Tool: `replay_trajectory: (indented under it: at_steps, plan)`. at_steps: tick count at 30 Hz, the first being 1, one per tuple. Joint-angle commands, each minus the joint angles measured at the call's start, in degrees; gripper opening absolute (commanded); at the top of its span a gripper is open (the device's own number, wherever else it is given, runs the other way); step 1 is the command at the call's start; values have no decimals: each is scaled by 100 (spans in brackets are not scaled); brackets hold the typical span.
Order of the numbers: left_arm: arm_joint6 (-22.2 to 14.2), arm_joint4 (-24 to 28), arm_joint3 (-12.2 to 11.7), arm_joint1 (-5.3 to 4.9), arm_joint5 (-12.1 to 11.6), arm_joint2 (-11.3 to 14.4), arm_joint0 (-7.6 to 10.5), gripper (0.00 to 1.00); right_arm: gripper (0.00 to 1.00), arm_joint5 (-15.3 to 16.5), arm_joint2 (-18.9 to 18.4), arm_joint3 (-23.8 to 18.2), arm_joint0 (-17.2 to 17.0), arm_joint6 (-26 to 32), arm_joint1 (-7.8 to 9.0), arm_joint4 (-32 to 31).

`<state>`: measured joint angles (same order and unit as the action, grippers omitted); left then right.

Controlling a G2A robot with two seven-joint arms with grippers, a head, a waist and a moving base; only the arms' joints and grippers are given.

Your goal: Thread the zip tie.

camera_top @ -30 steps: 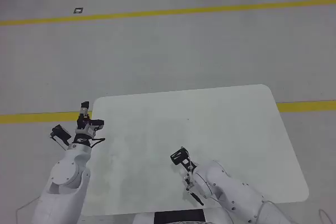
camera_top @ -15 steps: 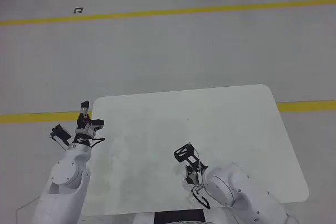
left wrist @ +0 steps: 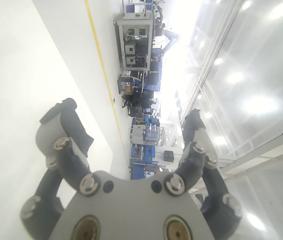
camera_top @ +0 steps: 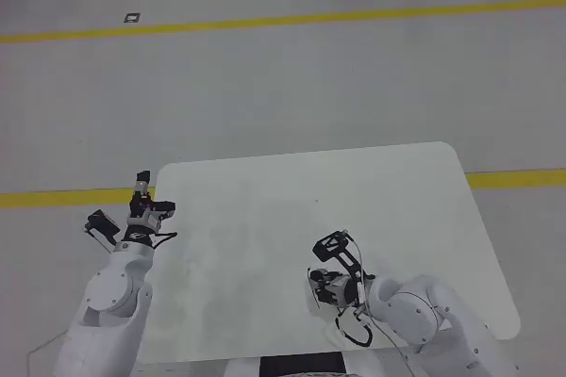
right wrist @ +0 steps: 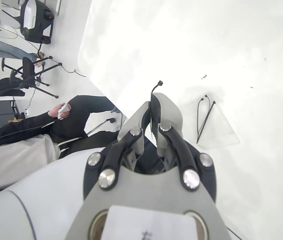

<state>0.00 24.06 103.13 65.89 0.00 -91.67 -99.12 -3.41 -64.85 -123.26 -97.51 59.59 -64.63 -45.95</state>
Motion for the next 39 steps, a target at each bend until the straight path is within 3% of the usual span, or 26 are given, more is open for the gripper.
replay_trajectory:
  at_steps: [1,8,12,17,27,39]
  plan:
    - [0,0,0,0,0,0,0,100,0,1,0,0,0,0,0,1]
    - [0,0,0,0,0,0,0,100,0,-36,-18,170,17,-302,-15,275]
    - [0,0,0,0,0,0,0,100,0,-95,-271,357,149,-666,-49,1331]
    - [0,0,0,0,0,0,0,100,0,-16,-608,730,361,-723,-65,2704]
    - [0,0,0,0,0,0,0,100,0,15,-834,1554,775,-759,-117,4849]
    - [0,0,0,0,0,0,0,100,0,15,-834,1554,775,-759,-117,4849]
